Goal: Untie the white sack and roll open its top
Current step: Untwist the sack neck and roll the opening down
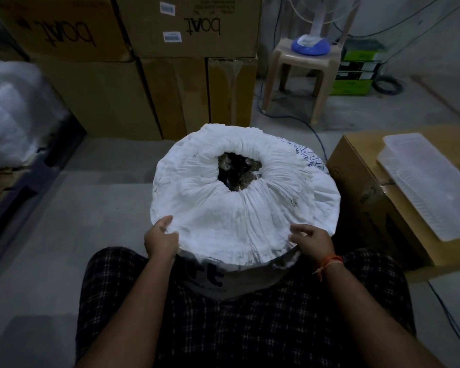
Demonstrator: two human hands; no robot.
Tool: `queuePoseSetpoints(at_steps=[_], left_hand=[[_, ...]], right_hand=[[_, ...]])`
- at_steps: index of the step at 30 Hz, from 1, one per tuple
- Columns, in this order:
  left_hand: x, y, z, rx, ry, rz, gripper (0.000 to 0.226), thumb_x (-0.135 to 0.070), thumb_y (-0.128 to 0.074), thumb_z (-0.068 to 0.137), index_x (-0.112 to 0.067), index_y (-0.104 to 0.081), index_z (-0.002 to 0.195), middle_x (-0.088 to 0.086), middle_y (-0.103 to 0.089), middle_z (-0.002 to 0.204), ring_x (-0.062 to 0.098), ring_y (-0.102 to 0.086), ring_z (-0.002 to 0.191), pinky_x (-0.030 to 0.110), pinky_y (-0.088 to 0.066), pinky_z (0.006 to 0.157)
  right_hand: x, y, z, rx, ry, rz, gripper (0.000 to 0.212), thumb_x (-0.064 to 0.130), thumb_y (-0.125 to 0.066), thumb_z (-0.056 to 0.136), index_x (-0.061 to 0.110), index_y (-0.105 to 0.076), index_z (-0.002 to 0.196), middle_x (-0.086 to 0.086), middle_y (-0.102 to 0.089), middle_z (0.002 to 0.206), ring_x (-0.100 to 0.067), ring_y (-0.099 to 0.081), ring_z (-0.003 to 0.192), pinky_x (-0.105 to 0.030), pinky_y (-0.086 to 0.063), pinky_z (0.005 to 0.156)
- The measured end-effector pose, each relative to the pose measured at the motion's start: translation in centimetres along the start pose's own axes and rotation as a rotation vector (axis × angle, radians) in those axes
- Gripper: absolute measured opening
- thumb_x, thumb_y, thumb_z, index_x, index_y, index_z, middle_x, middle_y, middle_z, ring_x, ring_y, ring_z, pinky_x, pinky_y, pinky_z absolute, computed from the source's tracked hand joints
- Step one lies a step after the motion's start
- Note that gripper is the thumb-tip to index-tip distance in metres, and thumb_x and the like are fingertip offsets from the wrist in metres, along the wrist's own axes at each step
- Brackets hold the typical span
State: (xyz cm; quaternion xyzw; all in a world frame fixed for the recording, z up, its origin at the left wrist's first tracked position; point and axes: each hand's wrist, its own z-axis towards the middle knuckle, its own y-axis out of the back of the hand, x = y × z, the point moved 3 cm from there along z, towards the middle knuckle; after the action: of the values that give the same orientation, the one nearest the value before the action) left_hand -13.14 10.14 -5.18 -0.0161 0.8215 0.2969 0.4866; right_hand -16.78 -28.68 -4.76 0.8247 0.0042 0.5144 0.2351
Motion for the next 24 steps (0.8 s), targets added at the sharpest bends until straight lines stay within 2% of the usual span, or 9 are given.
queuePoseSetpoints(at_steps=[3,5,9,11,15,17,19,21,24], left_hand=[[-2.1,0.5,-0.3,-0.231,-0.098,0.132,0.039,-0.004,-0.069,0.088,-0.022,-0.080,0.121,0.018,-0.055,0.147,0.039,-0.056,0.130,0.037,-0.045,0.113],[-4.5,0.7,-0.5,-0.283,-0.299,0.148,0.036,-0.005,-0.073,0.088,-0.022,-0.081,0.118,0.016,-0.049,0.150,0.039,-0.049,0.135,0.043,-0.046,0.113],[-9.5,-0.5,2.1,-0.088,-0.532,0.029,0.031,-0.012,-0.075,0.096,-0.023,-0.078,0.125,0.007,-0.051,0.148,0.016,-0.052,0.128,0.026,-0.042,0.106],[-11.6,-1.3,4.8,-0.025,-0.492,-0.095,0.028,-0.017,-0.074,0.098,-0.025,-0.078,0.125,0.005,-0.056,0.148,0.015,-0.056,0.129,0.030,-0.047,0.109],[-13.0,-2.3,11.0,0.127,-0.383,-0.104,0.027,-0.028,-0.074,0.098,-0.033,-0.078,0.125,0.005,-0.059,0.151,0.022,-0.058,0.137,0.045,-0.049,0.117],[-13.2,-2.7,13.1,0.248,-0.336,-0.068,0.024,-0.028,-0.073,0.101,-0.034,-0.078,0.123,0.007,-0.056,0.154,0.025,-0.058,0.137,0.040,-0.050,0.112],[-13.2,-3.2,14.1,0.399,-0.286,-0.068,0.022,-0.020,-0.069,0.103,-0.028,-0.077,0.122,0.008,-0.058,0.152,0.024,-0.061,0.130,0.033,-0.049,0.102],[-13.1,-3.5,14.8,0.463,-0.232,-0.040,0.021,-0.018,-0.069,0.103,-0.026,-0.079,0.119,0.008,-0.058,0.152,0.019,-0.064,0.121,0.033,-0.048,0.097],[-13.2,-3.1,15.1,0.521,-0.203,-0.036,0.020,-0.012,-0.071,0.101,-0.026,-0.080,0.113,0.006,-0.062,0.146,0.019,-0.061,0.126,0.030,-0.045,0.100]], right_hand=[[1.0,1.5,0.9,-0.333,0.147,-0.145,0.018,0.018,-0.079,0.080,0.019,-0.084,0.097,-0.015,-0.077,0.100,-0.022,-0.069,0.096,-0.029,-0.053,0.093],[2.8,2.3,1.9,-0.380,0.302,-0.192,0.016,0.026,-0.078,0.083,0.026,-0.083,0.098,-0.013,-0.072,0.108,-0.012,-0.060,0.100,-0.029,-0.051,0.097],[8.5,1.9,5.3,-0.111,0.587,-0.159,0.011,0.015,-0.080,0.089,0.016,-0.083,0.100,0.000,-0.074,0.099,-0.002,-0.063,0.105,-0.012,-0.045,0.096],[10.7,1.8,7.6,-0.041,0.610,-0.097,0.011,0.004,-0.077,0.090,0.005,-0.082,0.100,-0.002,-0.075,0.098,0.011,-0.063,0.099,-0.003,-0.042,0.090],[11.8,2.2,13.5,0.125,0.473,-0.020,0.014,-0.001,-0.073,0.092,0.000,-0.077,0.105,-0.017,-0.074,0.108,0.012,-0.068,0.091,-0.009,-0.048,0.088],[11.3,2.5,16.4,0.174,0.438,-0.085,0.018,0.004,-0.078,0.089,0.001,-0.080,0.107,-0.012,-0.075,0.106,-0.005,-0.067,0.109,-0.013,-0.045,0.100],[10.7,2.6,18.6,0.223,0.428,-0.190,0.020,0.012,-0.084,0.084,0.012,-0.083,0.104,0.006,-0.076,0.101,-0.032,-0.057,0.131,-0.040,-0.038,0.119],[10.4,2.7,19.4,0.280,0.368,-0.161,0.024,0.018,-0.088,0.080,0.014,-0.083,0.104,0.011,-0.072,0.101,-0.026,-0.056,0.133,-0.047,-0.037,0.121],[10.4,2.9,19.9,0.339,0.289,-0.002,0.057,0.051,-0.096,0.058,0.018,-0.083,0.102,-0.003,-0.075,0.111,0.000,-0.069,0.107,-0.025,-0.052,0.100]])
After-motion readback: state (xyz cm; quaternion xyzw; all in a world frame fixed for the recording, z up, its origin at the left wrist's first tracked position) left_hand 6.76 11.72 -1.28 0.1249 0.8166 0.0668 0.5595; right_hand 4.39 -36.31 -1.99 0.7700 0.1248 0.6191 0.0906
